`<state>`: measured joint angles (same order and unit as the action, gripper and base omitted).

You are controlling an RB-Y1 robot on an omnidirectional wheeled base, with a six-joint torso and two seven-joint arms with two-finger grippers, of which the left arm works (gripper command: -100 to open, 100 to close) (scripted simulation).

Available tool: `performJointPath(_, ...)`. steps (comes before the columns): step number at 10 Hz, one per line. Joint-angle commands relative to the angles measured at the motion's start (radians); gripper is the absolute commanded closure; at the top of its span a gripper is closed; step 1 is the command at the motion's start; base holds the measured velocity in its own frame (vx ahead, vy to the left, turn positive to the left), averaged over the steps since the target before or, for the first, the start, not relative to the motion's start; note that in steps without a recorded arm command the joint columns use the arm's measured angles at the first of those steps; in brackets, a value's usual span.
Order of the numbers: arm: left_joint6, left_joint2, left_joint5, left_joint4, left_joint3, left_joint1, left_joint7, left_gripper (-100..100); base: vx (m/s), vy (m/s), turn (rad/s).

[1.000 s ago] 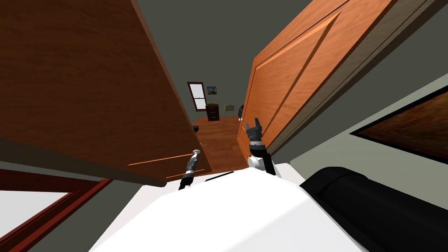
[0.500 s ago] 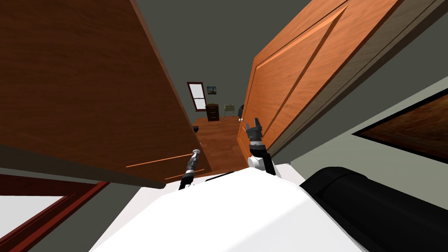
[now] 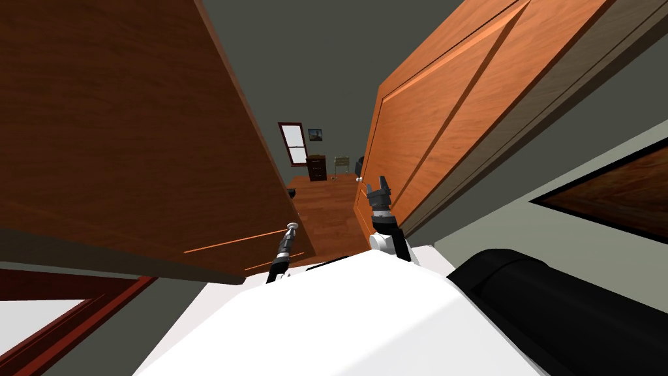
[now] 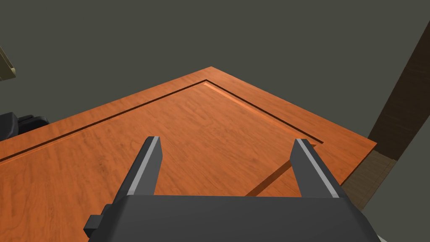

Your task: Push the door open

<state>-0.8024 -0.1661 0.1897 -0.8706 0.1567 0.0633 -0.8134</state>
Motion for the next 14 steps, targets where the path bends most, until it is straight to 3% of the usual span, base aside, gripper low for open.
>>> performJointPath(1,0.004,-0.005,0.013,-0.006,-0.012,-0.002,0.050,100,0.029,-0.007,-0.005)
performJointPath(2,0.004,-0.005,0.013,-0.006,-0.012,-0.002,0.054,100,0.023,-0.005,0.001)
performJointPath(14,-0.010,0.012,0.085,0.038,-0.040,-0.041,0.363,100,0.040,-0.004,-0.001)
